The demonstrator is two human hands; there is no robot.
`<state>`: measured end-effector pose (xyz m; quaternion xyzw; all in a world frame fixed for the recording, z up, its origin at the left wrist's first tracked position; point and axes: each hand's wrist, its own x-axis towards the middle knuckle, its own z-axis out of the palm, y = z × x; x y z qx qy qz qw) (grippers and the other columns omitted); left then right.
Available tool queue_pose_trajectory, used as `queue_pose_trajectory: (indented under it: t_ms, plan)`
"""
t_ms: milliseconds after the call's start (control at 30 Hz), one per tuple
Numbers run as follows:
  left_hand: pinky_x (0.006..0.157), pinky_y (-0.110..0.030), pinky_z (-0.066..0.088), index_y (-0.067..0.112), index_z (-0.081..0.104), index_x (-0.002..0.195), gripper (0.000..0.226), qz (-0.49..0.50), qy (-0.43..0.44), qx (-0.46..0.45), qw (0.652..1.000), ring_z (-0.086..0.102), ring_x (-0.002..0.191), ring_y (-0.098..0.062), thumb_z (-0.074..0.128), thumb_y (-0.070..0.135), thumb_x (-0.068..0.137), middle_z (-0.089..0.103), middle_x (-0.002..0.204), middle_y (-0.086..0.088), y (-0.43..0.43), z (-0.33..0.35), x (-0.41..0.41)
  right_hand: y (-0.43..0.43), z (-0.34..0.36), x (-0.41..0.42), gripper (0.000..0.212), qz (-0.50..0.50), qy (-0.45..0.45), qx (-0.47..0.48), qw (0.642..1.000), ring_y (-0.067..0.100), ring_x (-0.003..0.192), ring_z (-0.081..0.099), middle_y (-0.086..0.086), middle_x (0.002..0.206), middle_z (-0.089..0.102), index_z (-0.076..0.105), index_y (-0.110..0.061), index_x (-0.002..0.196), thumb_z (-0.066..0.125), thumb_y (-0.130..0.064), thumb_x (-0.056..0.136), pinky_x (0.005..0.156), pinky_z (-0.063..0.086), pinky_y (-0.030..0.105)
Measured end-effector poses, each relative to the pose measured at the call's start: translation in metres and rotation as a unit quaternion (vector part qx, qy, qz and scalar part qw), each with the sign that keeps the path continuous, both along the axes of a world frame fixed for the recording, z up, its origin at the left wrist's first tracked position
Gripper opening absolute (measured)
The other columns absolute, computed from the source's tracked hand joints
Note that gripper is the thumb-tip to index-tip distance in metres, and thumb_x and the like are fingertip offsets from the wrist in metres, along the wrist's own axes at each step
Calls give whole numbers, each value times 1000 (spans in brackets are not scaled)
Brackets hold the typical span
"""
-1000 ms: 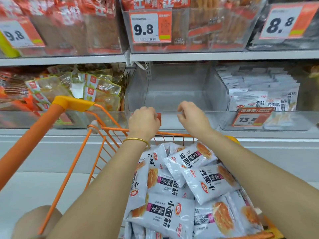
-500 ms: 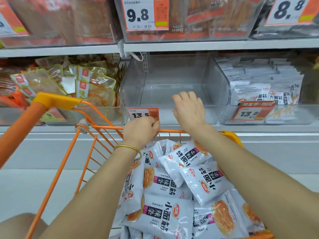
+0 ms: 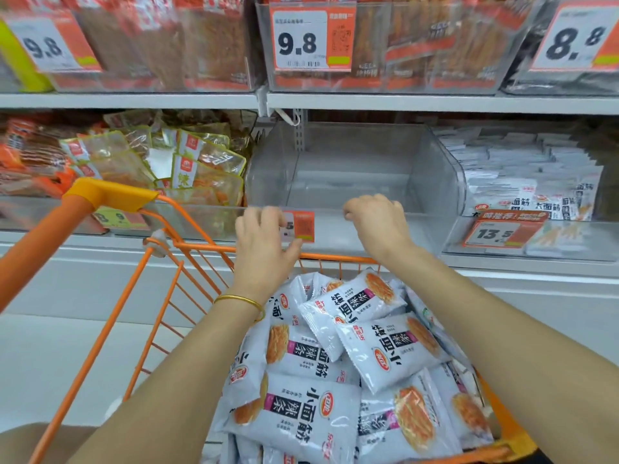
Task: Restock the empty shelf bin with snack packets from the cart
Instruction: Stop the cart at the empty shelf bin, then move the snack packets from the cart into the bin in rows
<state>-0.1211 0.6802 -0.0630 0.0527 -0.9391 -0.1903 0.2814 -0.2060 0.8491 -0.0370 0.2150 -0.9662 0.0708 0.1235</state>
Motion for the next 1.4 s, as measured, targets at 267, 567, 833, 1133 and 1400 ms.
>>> queue_pose_trajectory:
  t_ms: [267, 567, 833, 1133, 1400]
  plan:
    - [97, -42, 30, 20, 58, 119, 37, -7, -24, -90, 996, 40, 123, -23, 63, 28, 83, 53, 126, -2, 4, 4, 12, 20, -23, 19, 33, 55, -69, 9, 996, 28, 110, 51, 2, 115, 63, 61, -21, 112, 47, -2, 89, 85, 39, 33]
    - [86, -34, 29, 18, 64, 99, 14, -17, -6, -31, 999, 45, 105, -25, 60, 24, 87, 57, 106, -1, 15, 7, 16, 41, 20, 52, 27, 145, -96, -63, 983, 18, 100, 56, -1, 107, 66, 66, -18, 112, 55, -10, 88, 89, 45, 35]
    - [68, -31, 41, 17, 55, 65, 43, -97, -425, -139, 889, 54, 82, -25, 56, 56, 83, 53, 75, -1, 36, 42, 23, 28, 15, 69, 54, 239, -148, 172, 944, 17, 102, 41, -9, 117, 53, 50, -31, 129, 66, -43, 79, 84, 39, 32]
    - [59, -25, 44, 12, 59, 80, 14, -140, -234, 192, 943, 56, 69, -20, 72, 15, 80, 61, 76, -7, 16, 100, 19, 25, 49, 54, 28, 210, -309, -133, 918, 9, 85, 62, -7, 97, 63, 53, -23, 100, 73, -29, 80, 73, 47, 18]
    - [87, -33, 48, 10, 52, 120, 35, -7, -40, 209, 977, 56, 101, -22, 59, 27, 90, 57, 113, -6, -5, 83, -39, -11, 50, -22, 9, 28, -457, -441, 772, 11, 53, 64, 0, 63, 69, 63, -12, 82, 63, -17, 90, 58, 53, 27]
